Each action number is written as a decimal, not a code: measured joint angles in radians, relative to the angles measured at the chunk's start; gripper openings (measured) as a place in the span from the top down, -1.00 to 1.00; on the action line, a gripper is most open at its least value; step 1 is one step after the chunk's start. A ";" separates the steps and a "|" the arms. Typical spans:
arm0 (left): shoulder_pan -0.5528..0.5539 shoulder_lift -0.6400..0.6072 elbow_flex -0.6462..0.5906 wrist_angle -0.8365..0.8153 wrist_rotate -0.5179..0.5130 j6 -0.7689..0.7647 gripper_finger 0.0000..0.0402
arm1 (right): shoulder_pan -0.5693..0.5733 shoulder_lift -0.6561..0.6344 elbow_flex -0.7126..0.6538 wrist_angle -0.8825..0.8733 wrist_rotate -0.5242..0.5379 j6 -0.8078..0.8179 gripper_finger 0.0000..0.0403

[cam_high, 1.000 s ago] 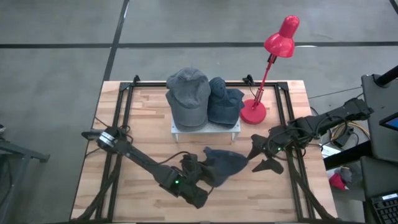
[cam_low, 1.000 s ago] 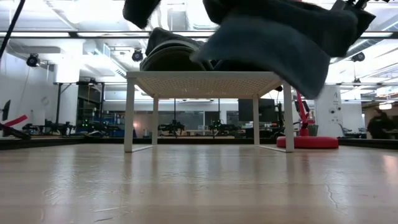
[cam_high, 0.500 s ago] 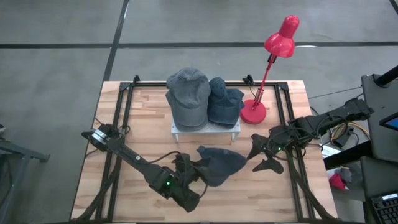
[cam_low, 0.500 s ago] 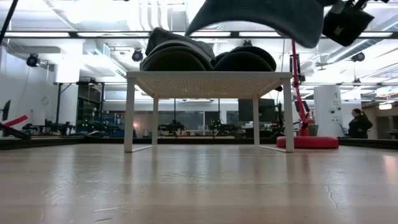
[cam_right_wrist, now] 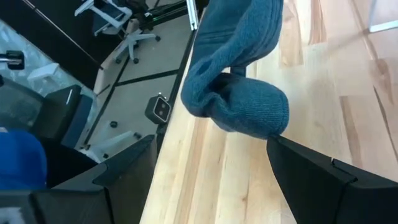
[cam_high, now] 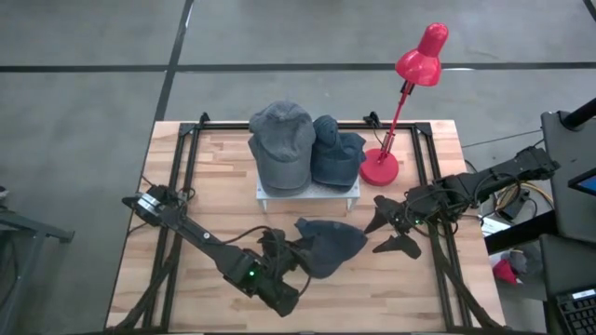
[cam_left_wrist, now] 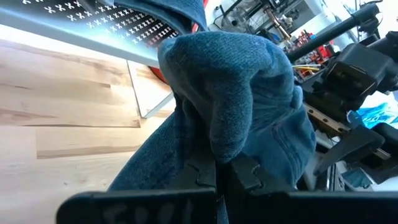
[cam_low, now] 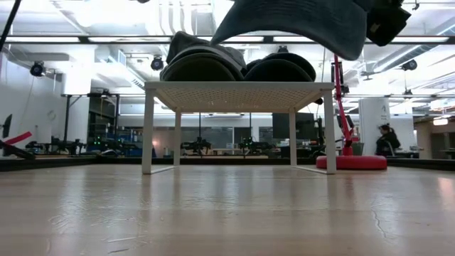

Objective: Pick & Place hat
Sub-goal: Stack the blue cap on the blue caps on the shelf

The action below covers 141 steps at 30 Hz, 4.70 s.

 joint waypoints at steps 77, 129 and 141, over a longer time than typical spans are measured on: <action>-0.083 -0.084 0.065 0.221 -0.388 0.183 1.00 | -0.001 0.164 0.000 0.521 0.123 -0.067 -0.65; -0.032 -0.083 0.073 0.180 -0.359 0.201 0.64 | -0.001 0.207 0.000 0.696 -0.048 -0.049 0.94; -0.072 -0.109 0.073 0.125 -0.396 0.221 0.48 | -0.088 0.022 0.000 0.530 -0.032 -0.049 0.94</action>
